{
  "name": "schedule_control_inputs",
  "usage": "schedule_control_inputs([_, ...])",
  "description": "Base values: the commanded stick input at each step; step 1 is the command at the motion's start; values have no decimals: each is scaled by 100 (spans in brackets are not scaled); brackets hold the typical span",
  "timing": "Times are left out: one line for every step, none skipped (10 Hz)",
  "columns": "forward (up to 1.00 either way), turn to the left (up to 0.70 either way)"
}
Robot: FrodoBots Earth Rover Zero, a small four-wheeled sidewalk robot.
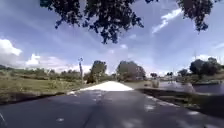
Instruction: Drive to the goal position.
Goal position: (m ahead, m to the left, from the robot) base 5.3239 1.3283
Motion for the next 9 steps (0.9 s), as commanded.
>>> schedule_control_inputs([85,0])
schedule_control_inputs([85,0])
schedule_control_inputs([85,0])
schedule_control_inputs([85,0])
schedule_control_inputs([85,0])
schedule_control_inputs([85,0])
schedule_control_inputs([85,0])
schedule_control_inputs([85,0])
schedule_control_inputs([85,0])
